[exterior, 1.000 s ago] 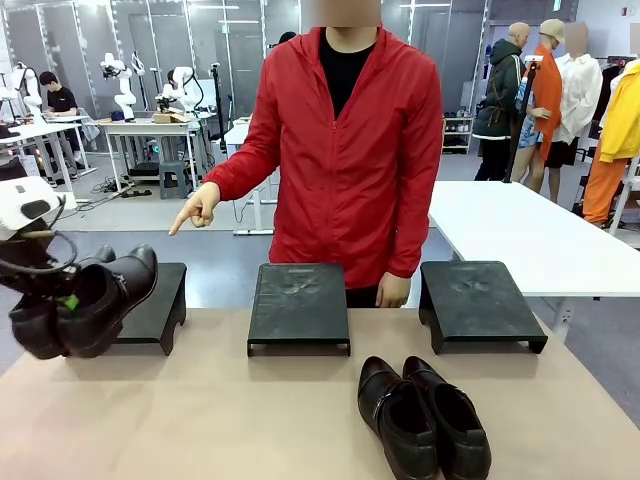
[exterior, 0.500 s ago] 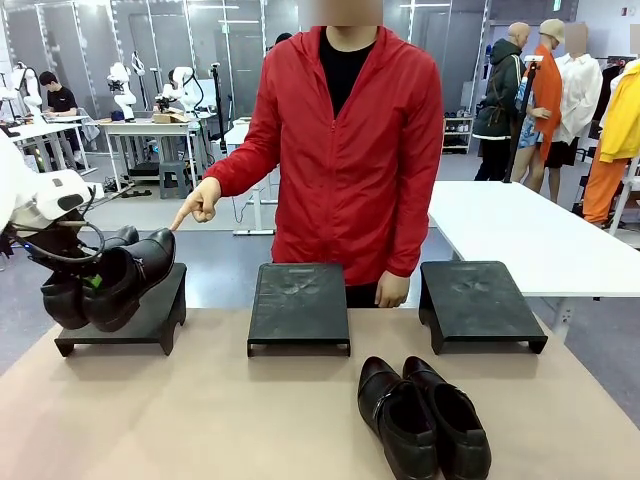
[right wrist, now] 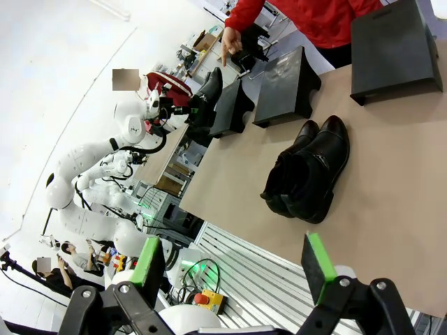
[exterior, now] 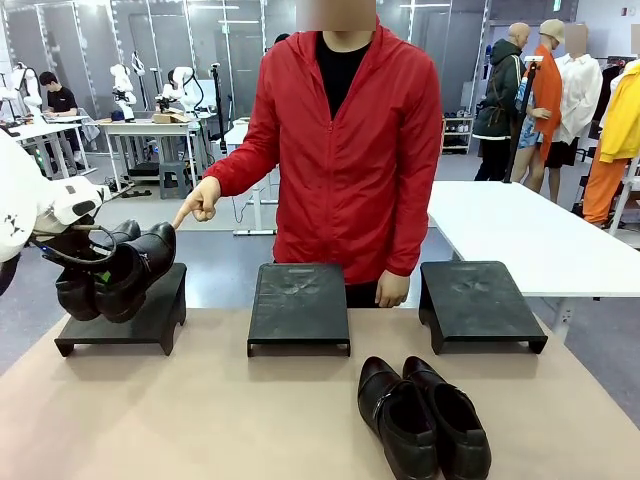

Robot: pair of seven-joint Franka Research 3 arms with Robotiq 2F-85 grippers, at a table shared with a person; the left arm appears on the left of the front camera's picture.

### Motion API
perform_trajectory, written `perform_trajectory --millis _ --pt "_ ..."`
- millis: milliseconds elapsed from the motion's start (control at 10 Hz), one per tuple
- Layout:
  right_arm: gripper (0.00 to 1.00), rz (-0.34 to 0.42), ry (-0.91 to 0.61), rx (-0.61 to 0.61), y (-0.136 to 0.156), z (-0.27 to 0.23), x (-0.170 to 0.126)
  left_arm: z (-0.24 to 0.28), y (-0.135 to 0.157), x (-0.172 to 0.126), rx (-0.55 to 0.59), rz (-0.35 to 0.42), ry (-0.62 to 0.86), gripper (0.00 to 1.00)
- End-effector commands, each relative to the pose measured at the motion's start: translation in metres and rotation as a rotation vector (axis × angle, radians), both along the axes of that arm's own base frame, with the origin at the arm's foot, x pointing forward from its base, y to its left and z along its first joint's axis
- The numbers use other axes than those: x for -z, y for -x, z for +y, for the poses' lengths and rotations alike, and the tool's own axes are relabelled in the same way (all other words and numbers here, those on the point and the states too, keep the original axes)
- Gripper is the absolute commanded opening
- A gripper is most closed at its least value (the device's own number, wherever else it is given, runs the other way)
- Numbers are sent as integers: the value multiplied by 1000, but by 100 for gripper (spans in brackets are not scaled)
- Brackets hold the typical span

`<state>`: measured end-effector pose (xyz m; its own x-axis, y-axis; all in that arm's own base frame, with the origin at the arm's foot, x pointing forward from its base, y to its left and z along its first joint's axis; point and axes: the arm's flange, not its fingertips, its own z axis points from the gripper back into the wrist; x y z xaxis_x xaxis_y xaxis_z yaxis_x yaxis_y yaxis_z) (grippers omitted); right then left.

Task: Place the shoes on the stand as instructed by the person.
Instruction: Pick up one pair of Shoes and place it on the Shoes Stand indicated by the person.

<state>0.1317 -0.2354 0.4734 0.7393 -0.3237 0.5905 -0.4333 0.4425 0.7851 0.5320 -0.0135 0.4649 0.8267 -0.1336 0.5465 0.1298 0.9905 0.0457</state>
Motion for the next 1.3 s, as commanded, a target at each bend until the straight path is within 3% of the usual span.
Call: perform_trajectory --millis 0,1200 --pt "100 -24 -2 1 4 -1 -2 4 -19 0 -42 -56 -2 7" --pt "100 -24 -2 1 4 -1 -2 15 -43 34 -3 -39 72 7"
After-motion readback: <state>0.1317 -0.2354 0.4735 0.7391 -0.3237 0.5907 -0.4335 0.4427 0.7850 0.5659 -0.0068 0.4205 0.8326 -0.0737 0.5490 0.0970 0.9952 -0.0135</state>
